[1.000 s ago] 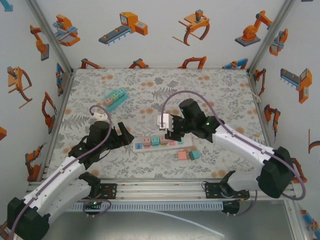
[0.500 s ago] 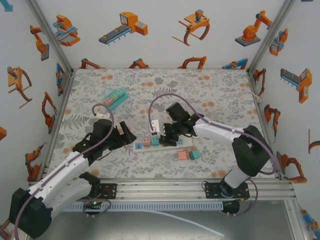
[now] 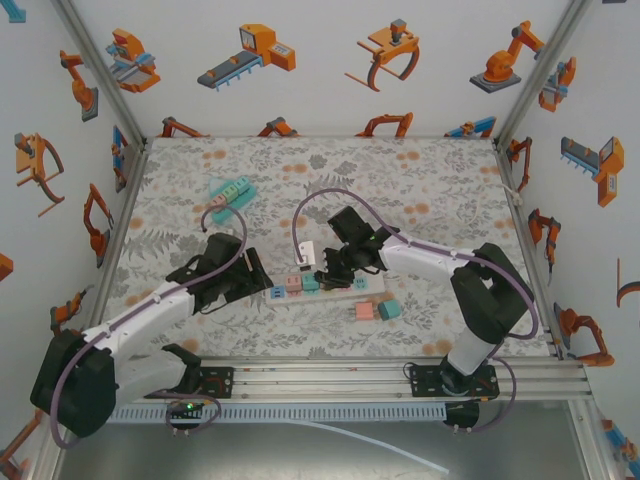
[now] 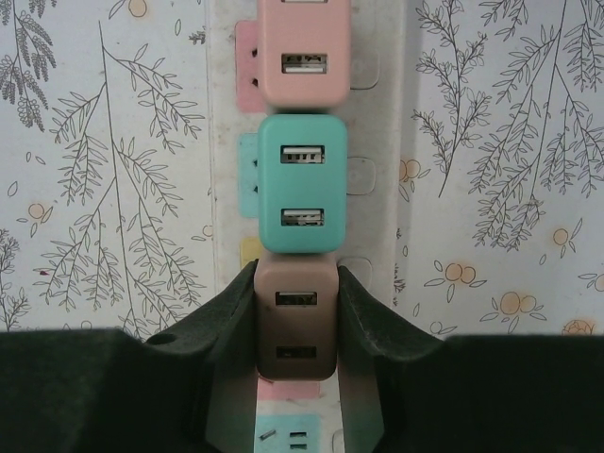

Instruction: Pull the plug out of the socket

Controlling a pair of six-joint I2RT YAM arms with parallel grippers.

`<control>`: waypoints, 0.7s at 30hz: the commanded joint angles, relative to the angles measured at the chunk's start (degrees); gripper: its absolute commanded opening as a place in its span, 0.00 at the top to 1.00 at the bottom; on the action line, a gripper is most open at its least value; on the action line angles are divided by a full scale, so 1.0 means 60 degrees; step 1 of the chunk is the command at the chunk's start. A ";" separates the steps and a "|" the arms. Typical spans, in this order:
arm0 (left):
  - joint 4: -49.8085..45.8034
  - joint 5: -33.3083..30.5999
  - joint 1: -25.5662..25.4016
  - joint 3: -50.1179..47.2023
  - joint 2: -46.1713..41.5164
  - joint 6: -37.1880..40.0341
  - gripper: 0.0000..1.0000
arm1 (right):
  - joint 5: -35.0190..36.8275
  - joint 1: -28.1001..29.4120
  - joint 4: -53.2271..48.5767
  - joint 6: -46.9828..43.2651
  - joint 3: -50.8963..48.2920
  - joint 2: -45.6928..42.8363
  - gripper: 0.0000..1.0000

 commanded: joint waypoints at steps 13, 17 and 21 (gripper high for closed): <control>-0.0401 -0.0144 -0.0692 0.0882 0.1859 0.0439 0.51 | -0.0184 0.0110 0.0191 0.0215 0.0193 0.0013 0.76; -0.0538 -0.0382 -0.0827 0.0971 0.2096 0.0426 0.57 | -0.0153 0.0111 0.0174 0.0244 0.0182 -0.0012 0.76; -0.0782 -0.0400 -0.0920 0.1068 0.2256 0.0545 0.58 | -0.0139 0.0110 0.0183 0.0301 0.0185 -0.0009 0.76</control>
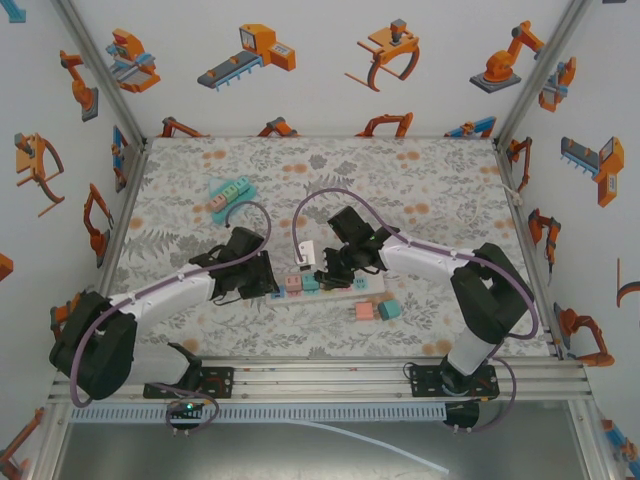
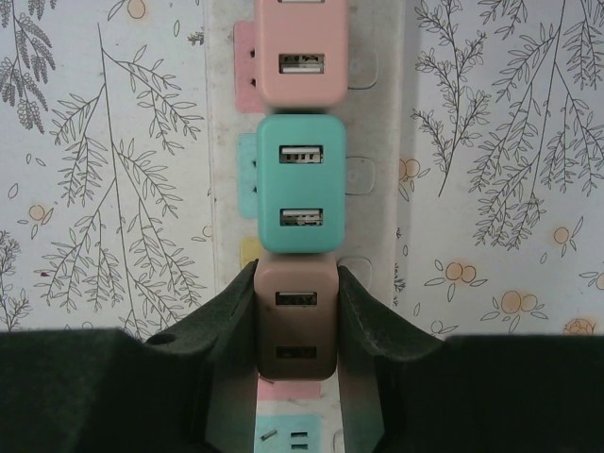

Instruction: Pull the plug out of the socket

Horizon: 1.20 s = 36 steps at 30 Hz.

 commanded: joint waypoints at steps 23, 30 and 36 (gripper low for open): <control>-0.1276 -0.1254 -0.0395 -0.0238 0.1495 0.0421 0.58 | -0.0100 0.0249 -0.0036 0.0754 0.0576 -0.0634 0.87; -0.1336 -0.1247 -0.0424 -0.0103 0.1294 0.0419 0.58 | 0.0063 0.0242 -0.0067 0.0754 0.0335 -0.1111 0.87; -0.1424 -0.1219 -0.0435 0.0410 0.1140 0.0571 0.58 | 0.0219 0.0242 -0.0093 0.0864 -0.0038 -0.1833 0.86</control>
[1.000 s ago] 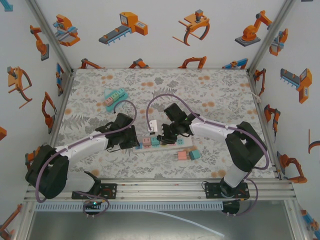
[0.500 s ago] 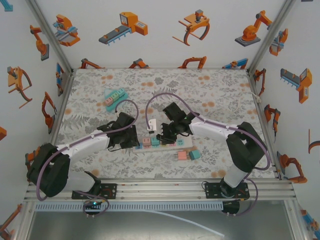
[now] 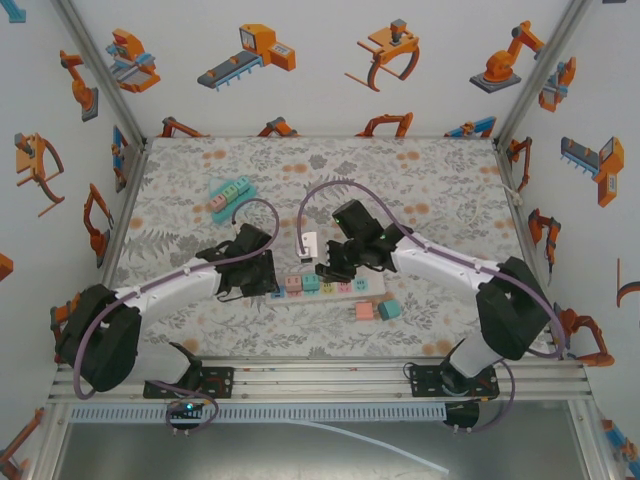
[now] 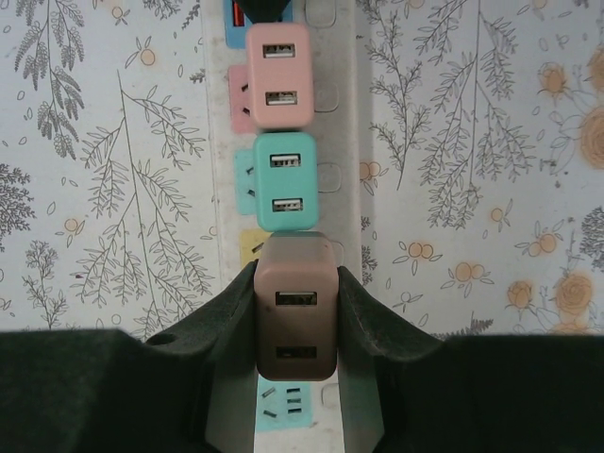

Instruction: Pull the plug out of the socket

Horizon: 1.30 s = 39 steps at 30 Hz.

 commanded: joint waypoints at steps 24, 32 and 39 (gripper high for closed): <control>-0.1041 0.1126 -0.0097 0.1178 -0.3459 0.2276 0.37 | -0.1261 -0.4161 -0.0806 1.0044 -0.0761 -0.3630 0.91; -0.0398 0.3854 -0.0114 0.0749 -0.5194 0.3790 0.22 | -0.2281 -0.7136 -0.2013 1.0219 -0.2442 -0.4664 0.91; -0.0973 0.5388 -0.0105 0.1012 -0.5706 0.5390 0.03 | -0.1823 -0.8607 -0.2014 1.0383 -0.3570 -0.4754 0.90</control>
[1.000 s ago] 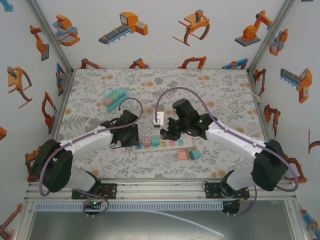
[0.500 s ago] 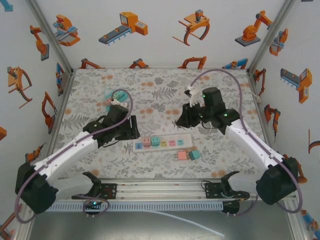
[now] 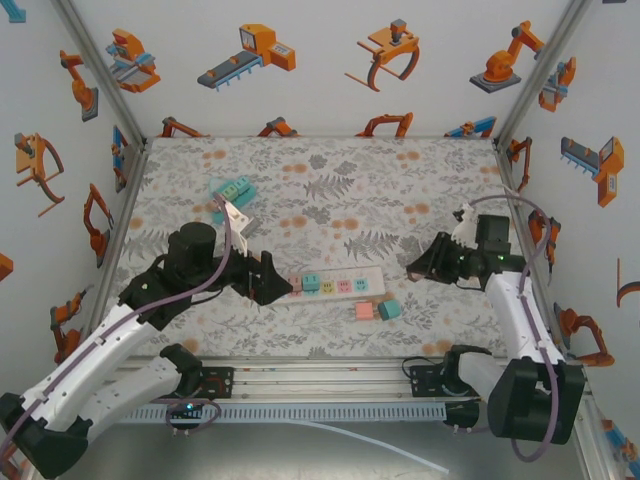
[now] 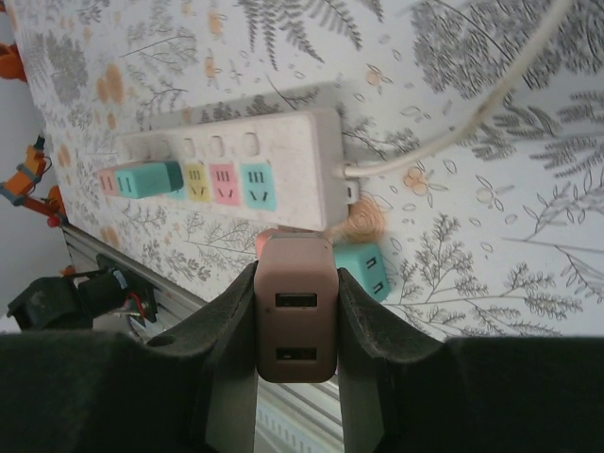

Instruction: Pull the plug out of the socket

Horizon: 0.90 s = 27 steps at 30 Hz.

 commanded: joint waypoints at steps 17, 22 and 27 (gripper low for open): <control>-0.0216 0.0490 -0.0019 -0.0078 -0.0171 0.1299 0.03 | 0.0903 -0.0062 0.1667 0.1676 -0.2095 0.1012 0.90; -0.0134 0.0424 -0.0019 -0.0053 0.0043 0.1261 0.03 | 0.0474 0.0001 0.2483 0.2170 -0.2456 0.1407 0.85; -0.0055 0.0282 -0.0013 -0.0151 0.0001 0.1168 0.03 | 0.0472 0.0312 0.3115 0.2583 -0.2774 0.1677 0.75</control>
